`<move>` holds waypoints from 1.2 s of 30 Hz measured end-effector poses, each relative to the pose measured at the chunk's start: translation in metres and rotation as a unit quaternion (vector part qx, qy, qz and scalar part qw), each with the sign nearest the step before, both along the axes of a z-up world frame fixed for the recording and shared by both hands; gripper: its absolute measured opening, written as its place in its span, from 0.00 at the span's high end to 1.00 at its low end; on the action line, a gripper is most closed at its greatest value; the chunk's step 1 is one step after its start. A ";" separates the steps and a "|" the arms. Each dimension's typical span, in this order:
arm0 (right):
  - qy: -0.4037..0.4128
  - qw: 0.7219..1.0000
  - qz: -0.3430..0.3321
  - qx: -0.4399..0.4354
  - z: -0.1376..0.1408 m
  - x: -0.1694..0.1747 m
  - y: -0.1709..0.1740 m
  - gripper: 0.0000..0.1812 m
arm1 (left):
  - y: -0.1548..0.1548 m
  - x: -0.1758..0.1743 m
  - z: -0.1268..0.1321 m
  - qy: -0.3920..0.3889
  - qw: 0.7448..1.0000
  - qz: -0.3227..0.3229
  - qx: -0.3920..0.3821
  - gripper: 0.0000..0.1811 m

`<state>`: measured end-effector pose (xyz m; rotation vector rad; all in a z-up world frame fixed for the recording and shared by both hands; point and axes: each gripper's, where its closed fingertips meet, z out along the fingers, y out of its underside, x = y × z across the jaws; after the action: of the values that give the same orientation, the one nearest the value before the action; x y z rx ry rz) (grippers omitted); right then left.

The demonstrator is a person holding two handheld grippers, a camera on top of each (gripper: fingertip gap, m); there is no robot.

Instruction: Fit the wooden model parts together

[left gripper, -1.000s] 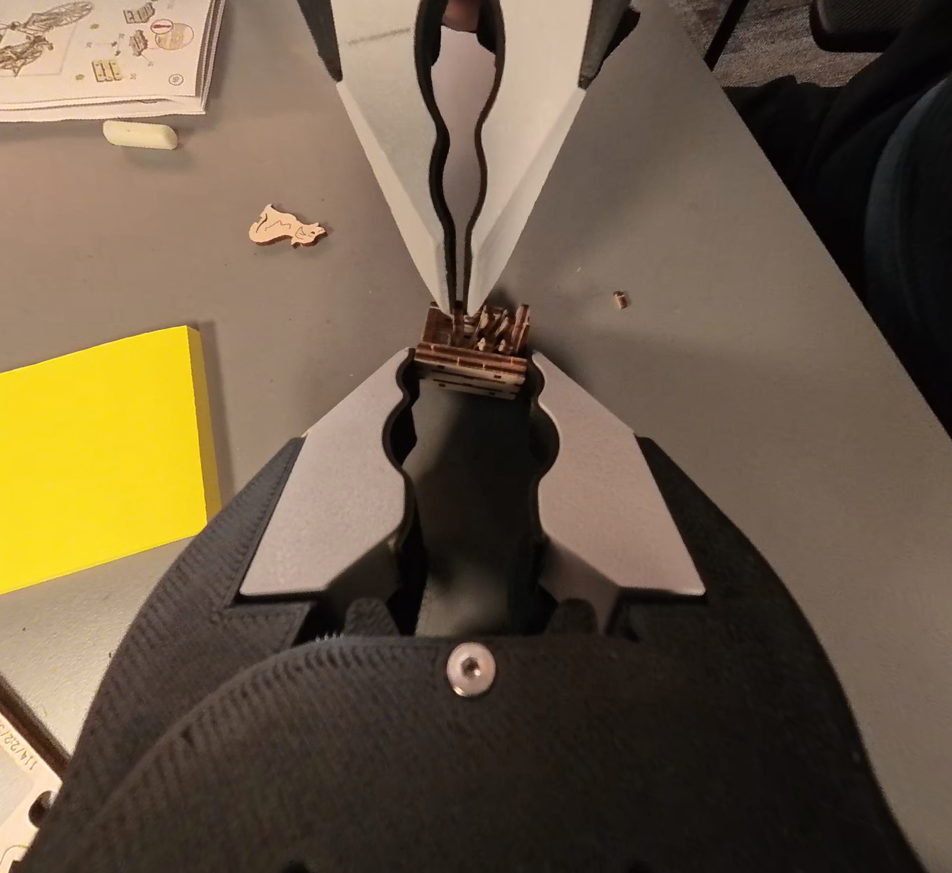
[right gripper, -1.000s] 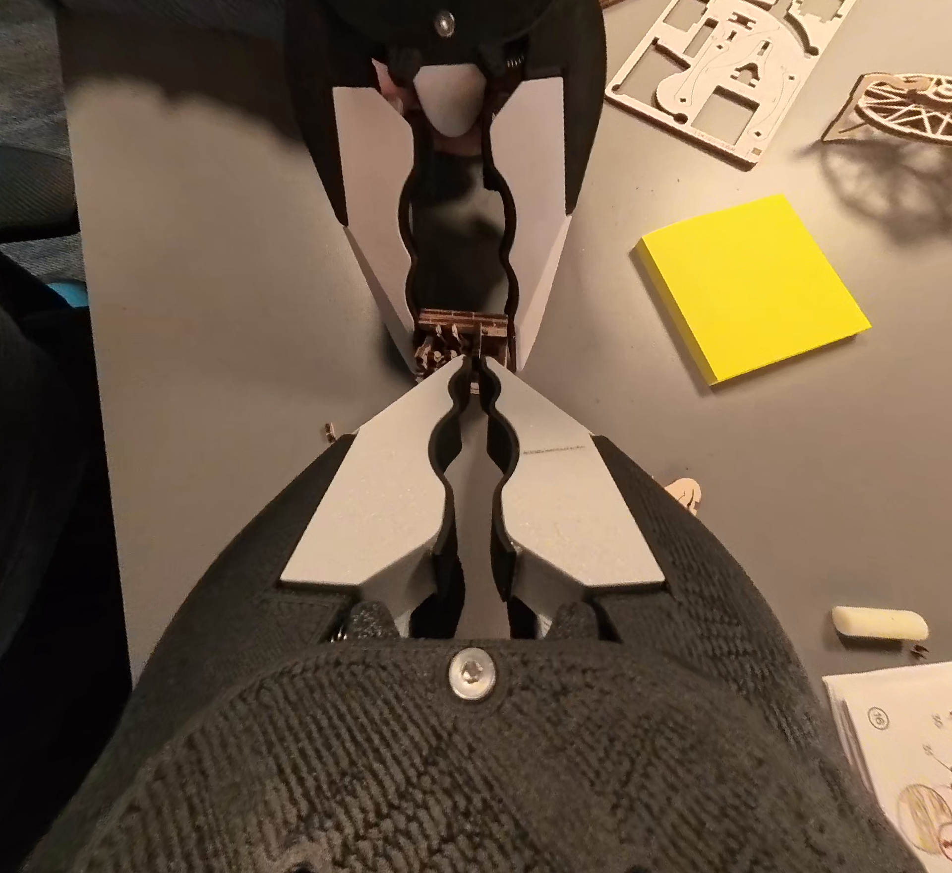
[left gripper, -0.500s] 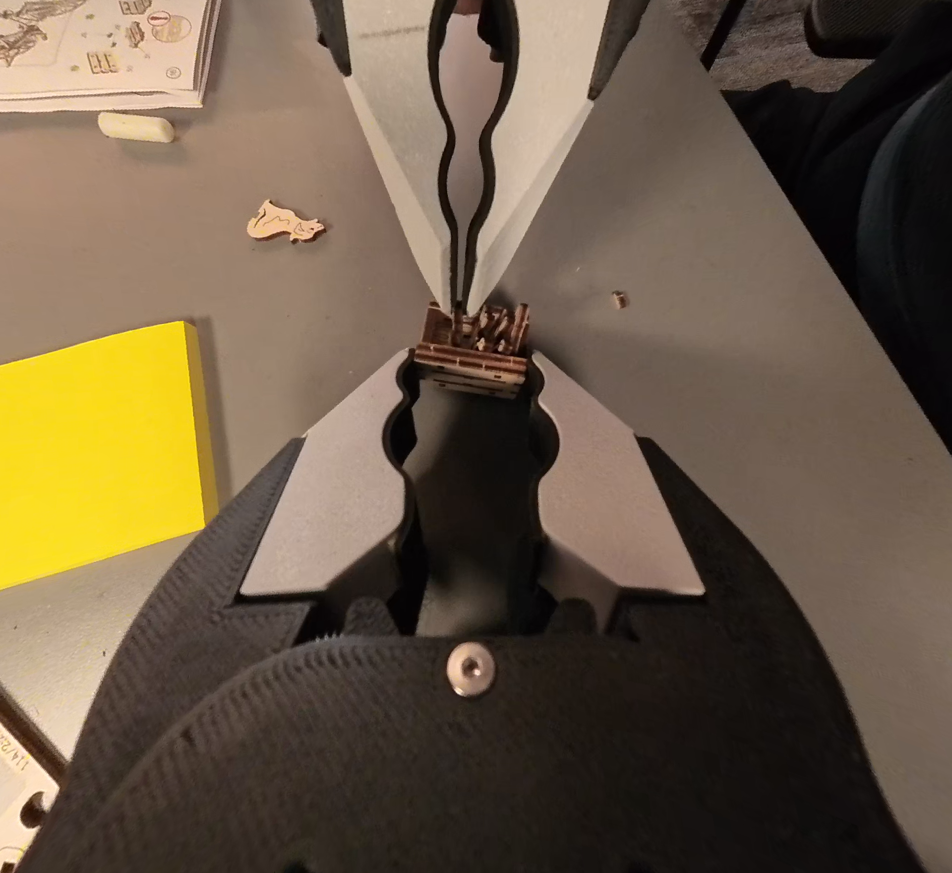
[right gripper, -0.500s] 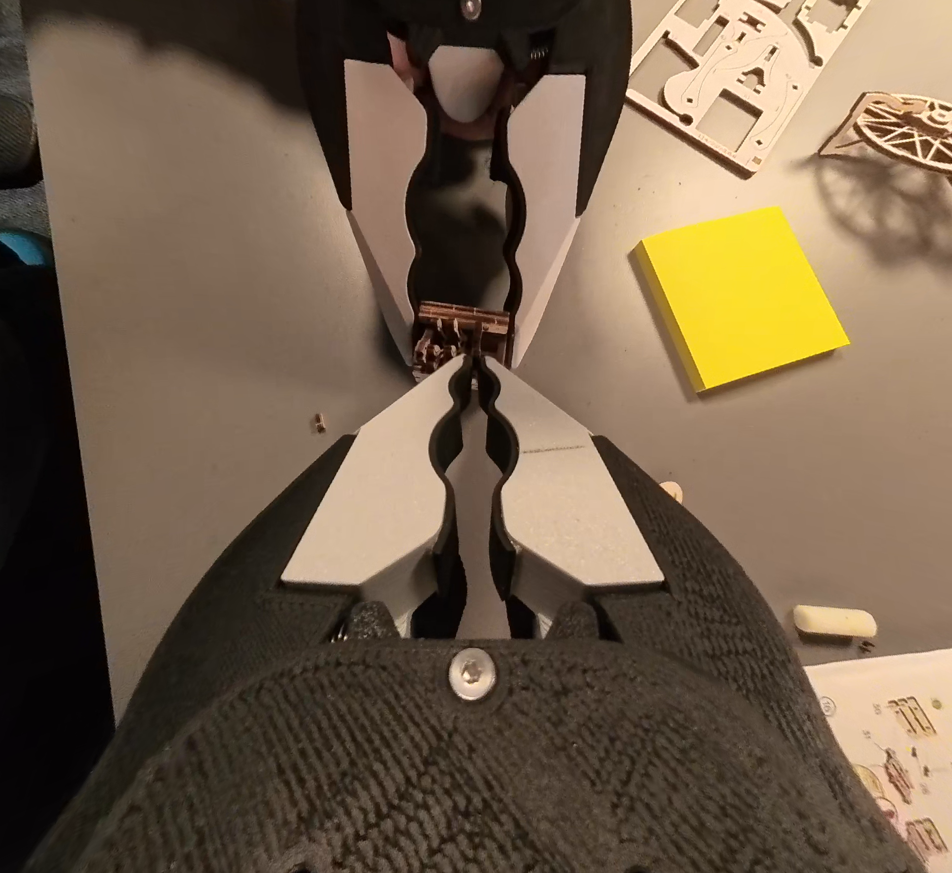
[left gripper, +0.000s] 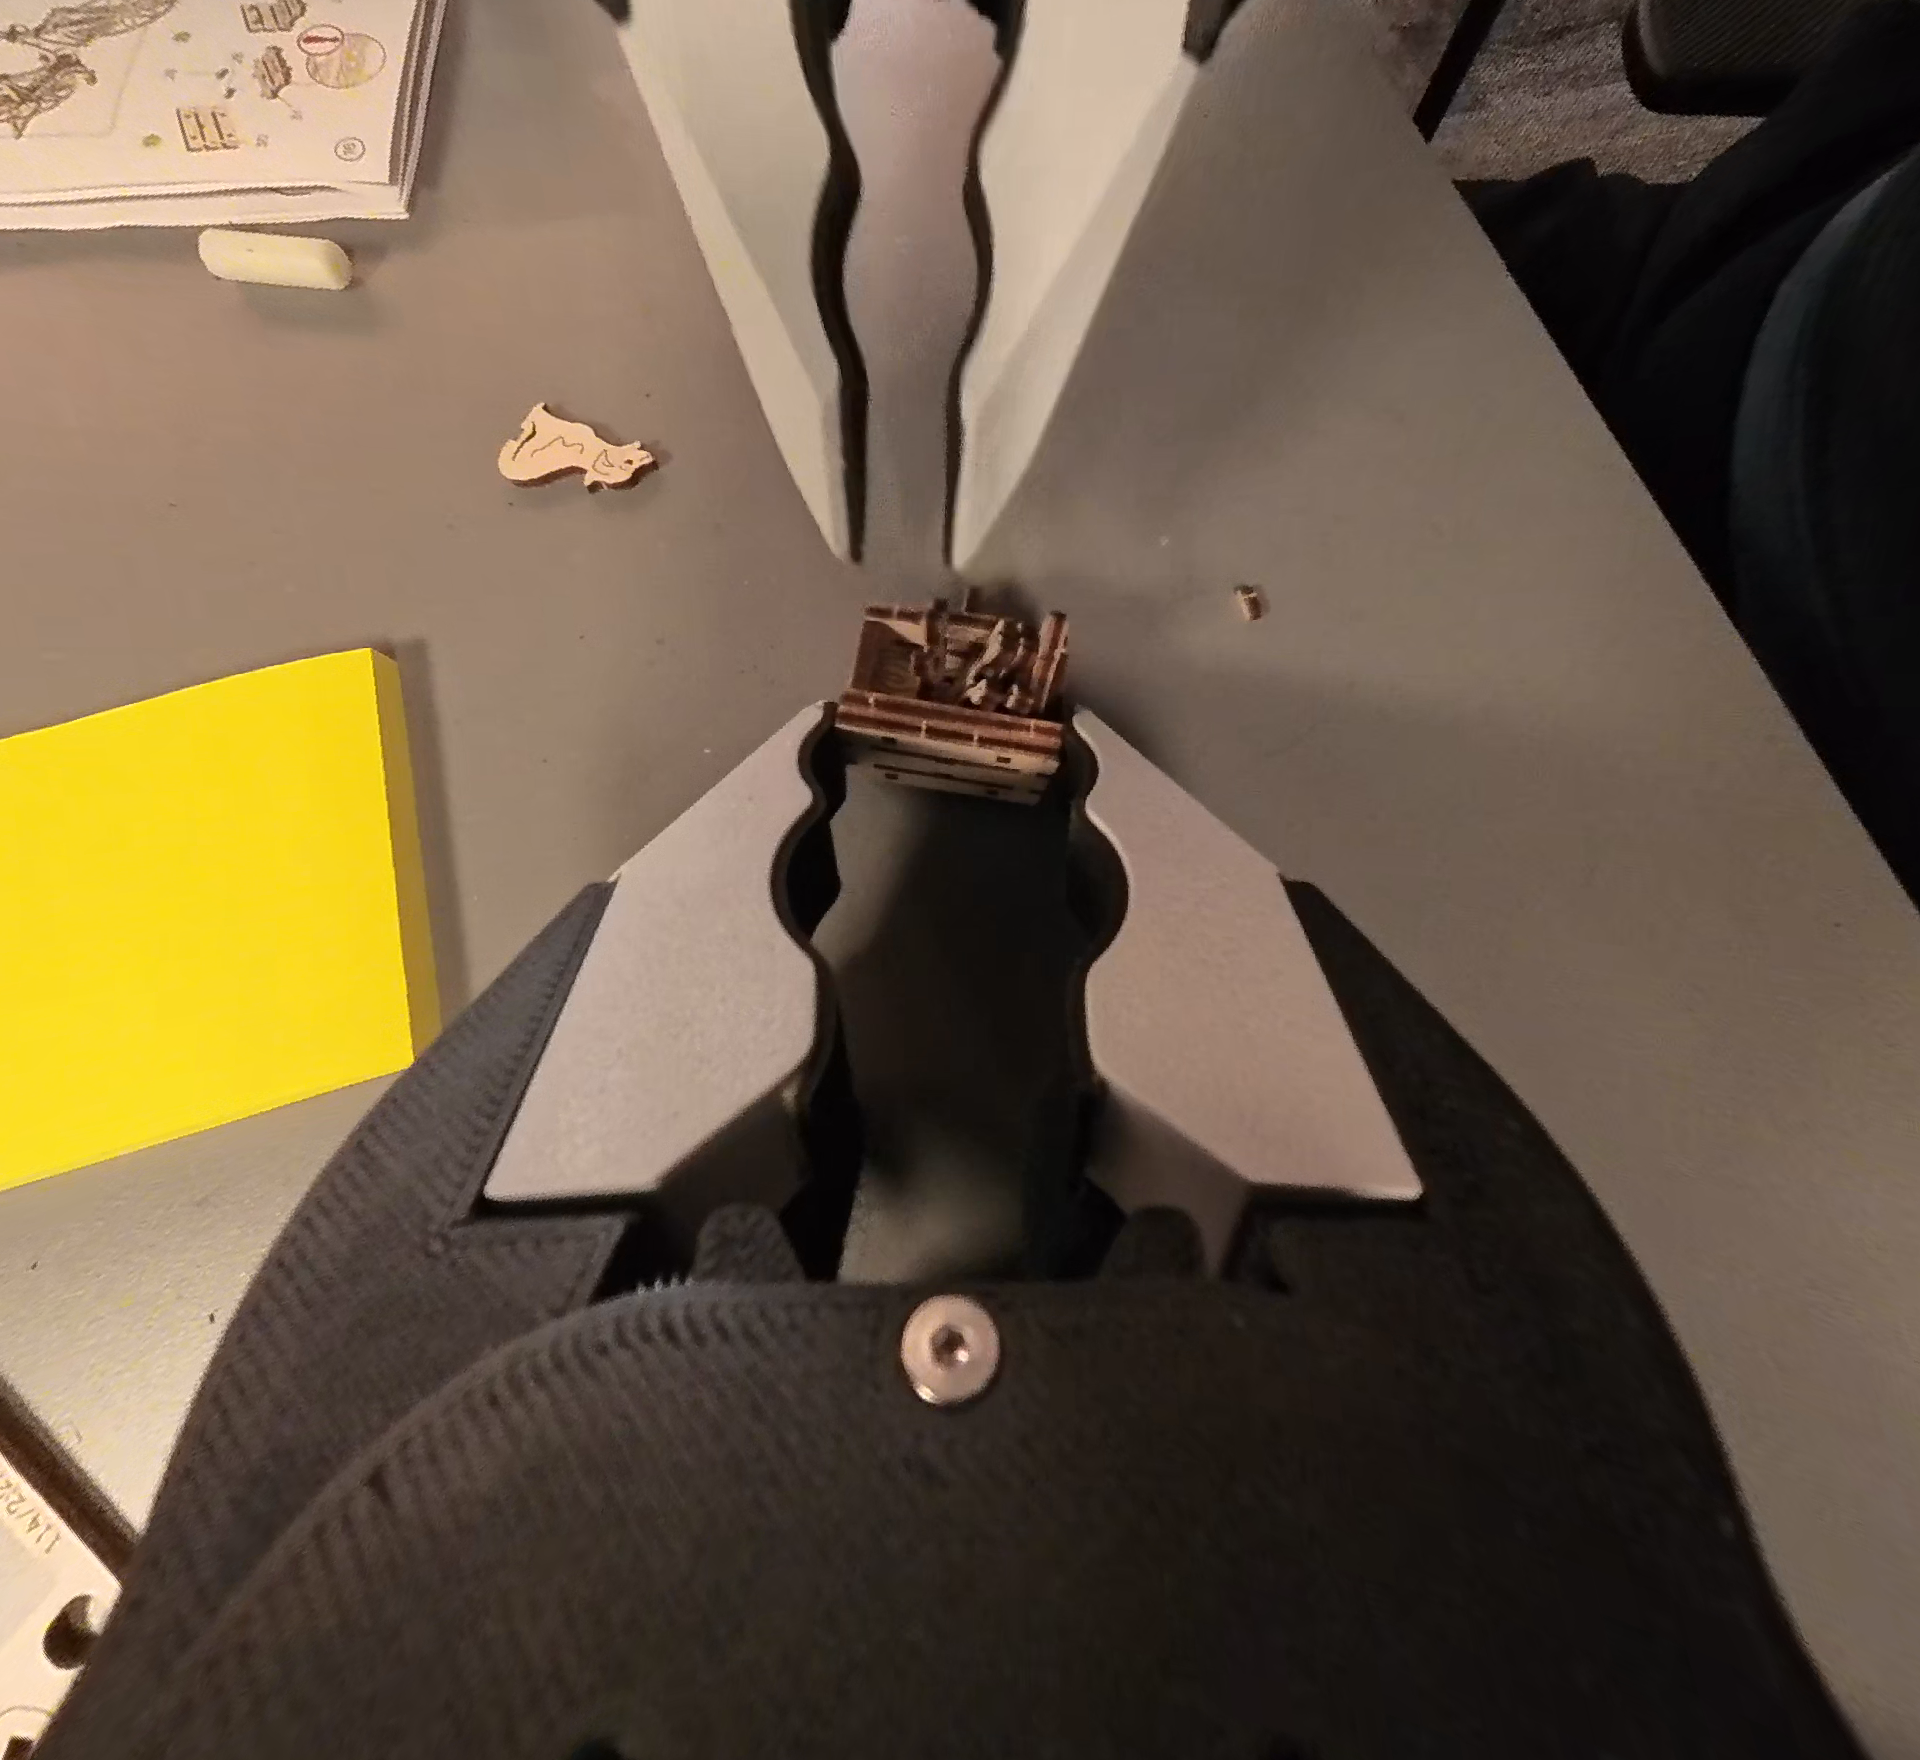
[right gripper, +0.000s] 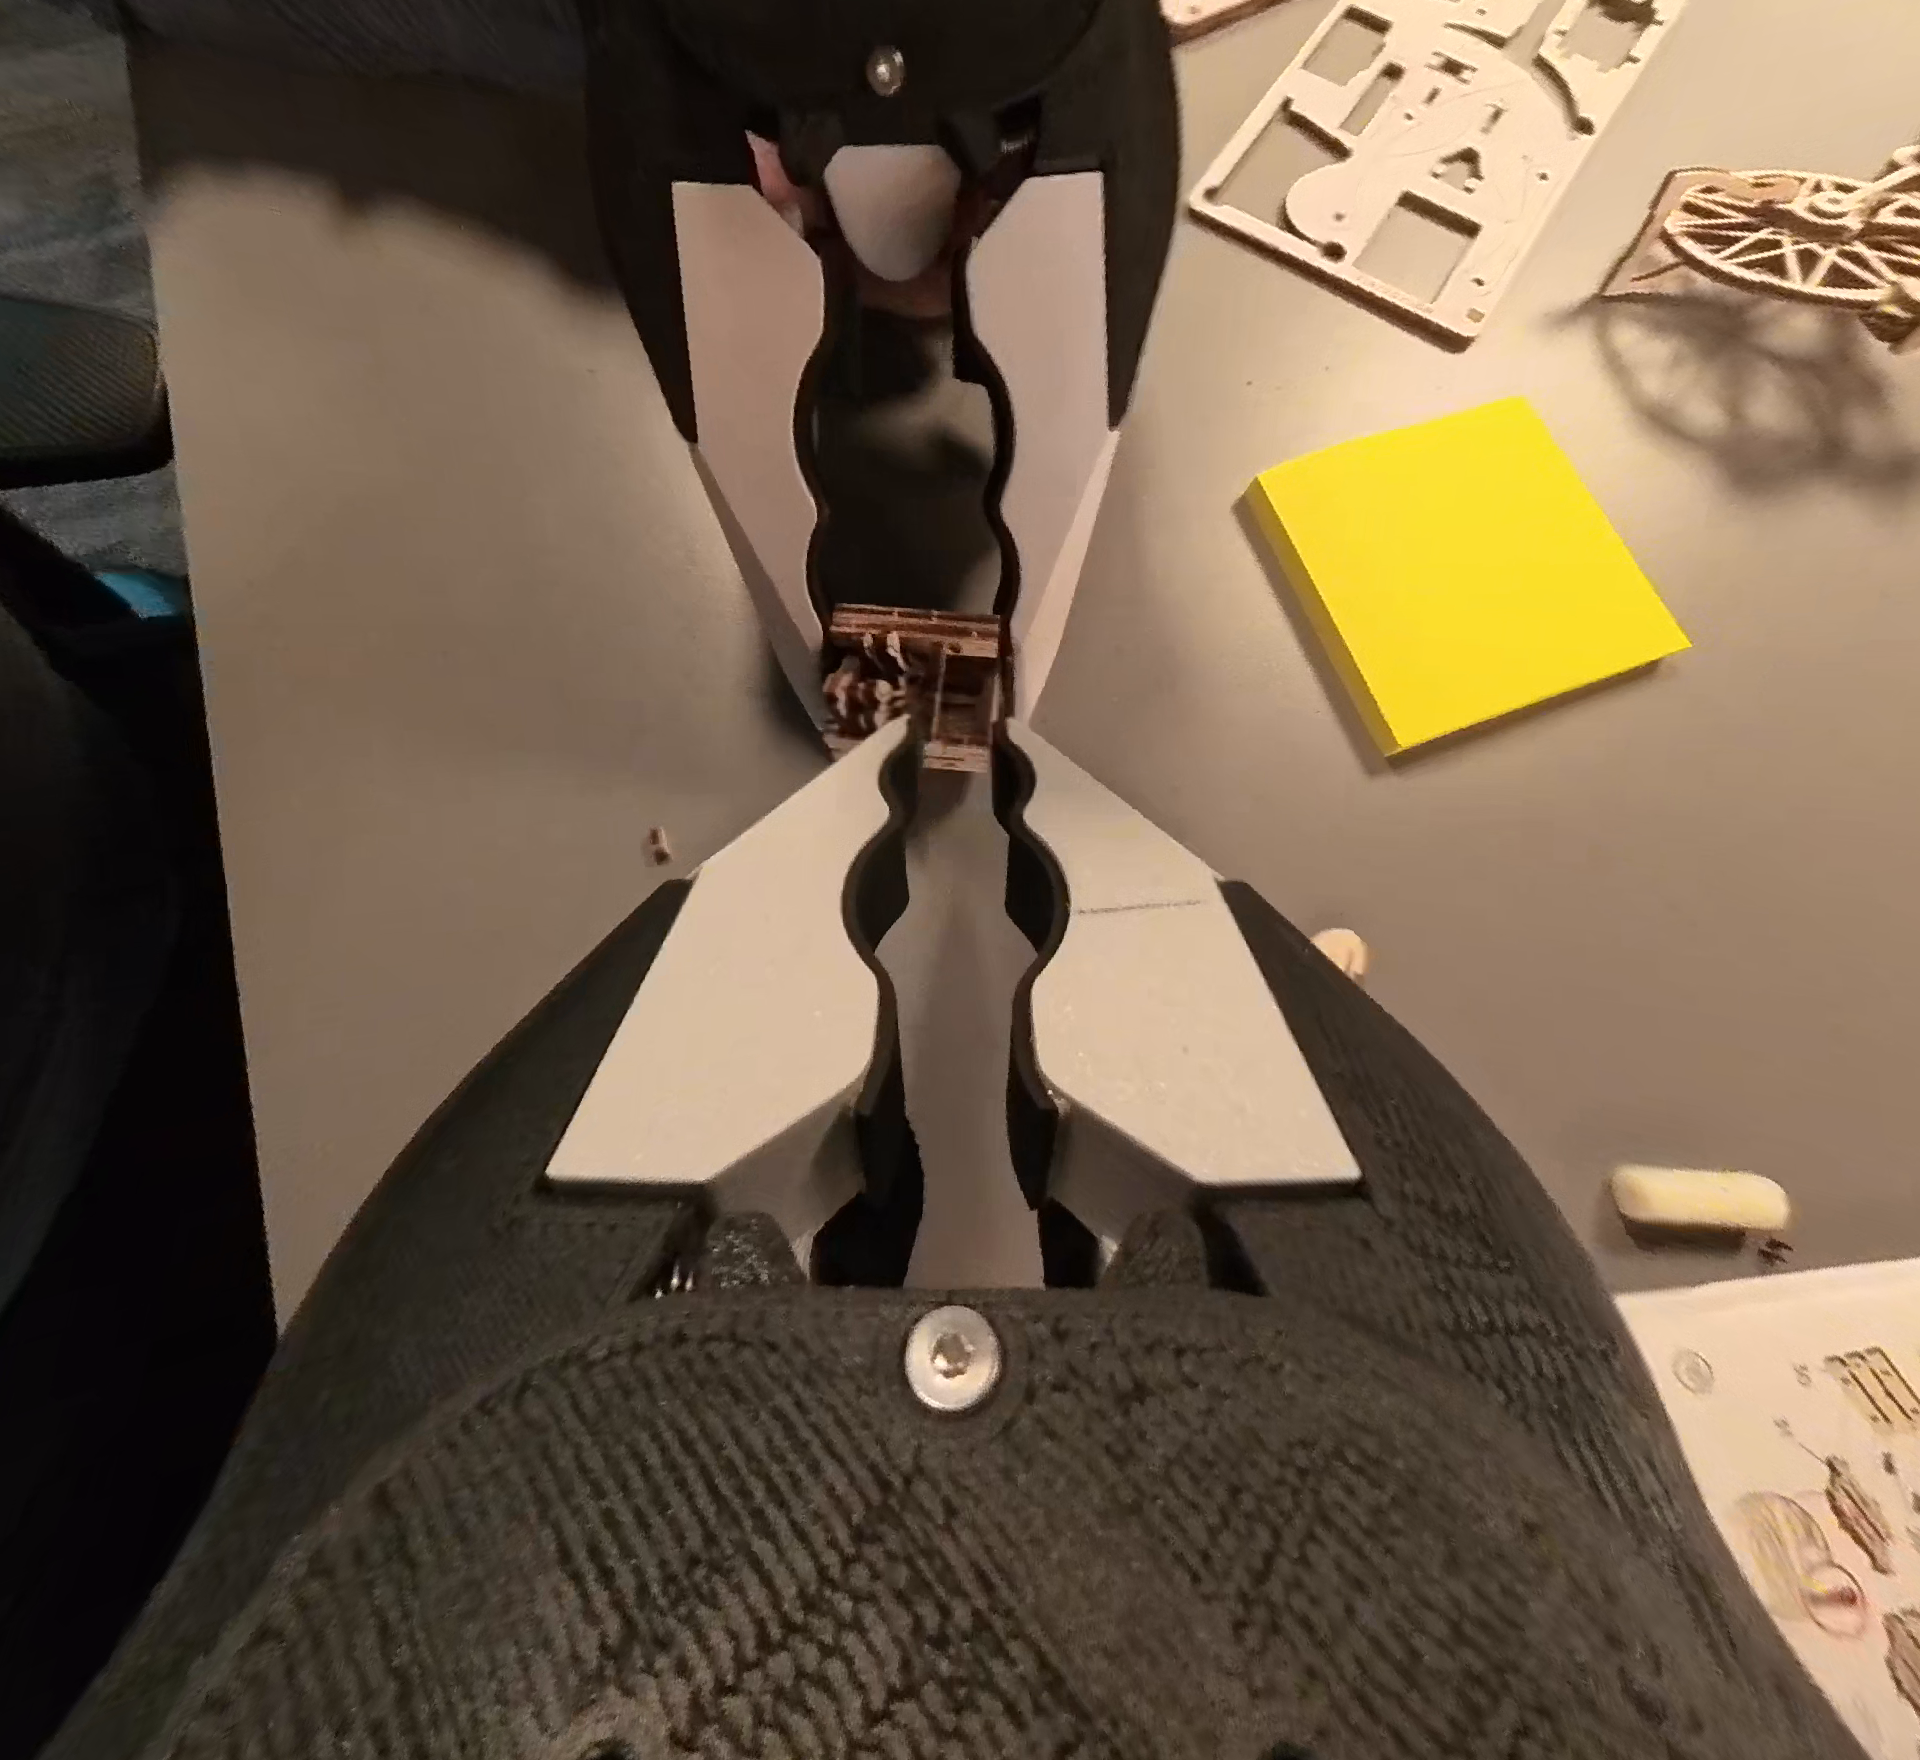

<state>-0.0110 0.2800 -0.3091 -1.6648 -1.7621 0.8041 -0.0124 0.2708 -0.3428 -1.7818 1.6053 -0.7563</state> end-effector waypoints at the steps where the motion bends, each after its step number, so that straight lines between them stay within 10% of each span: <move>1: 0.005 1.000 -0.005 0.000 0.003 0.002 0.003 0.94 | 0.000 0.000 0.000 0.000 1.000 0.000 0.000 0.78; 11: -0.059 0.984 -0.166 -0.011 -0.020 0.054 0.073 0.79 | 0.000 0.000 0.000 0.000 1.000 0.000 0.000 0.78; 36: -0.092 0.987 -0.129 0.008 -0.033 0.041 0.054 0.86 | -0.004 0.004 -0.001 0.002 1.000 0.000 -0.001 0.74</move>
<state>0.0305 0.3339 -0.3423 -1.9583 -1.6195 0.5329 -0.0087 0.2663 -0.3438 -1.7866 1.6064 -0.7558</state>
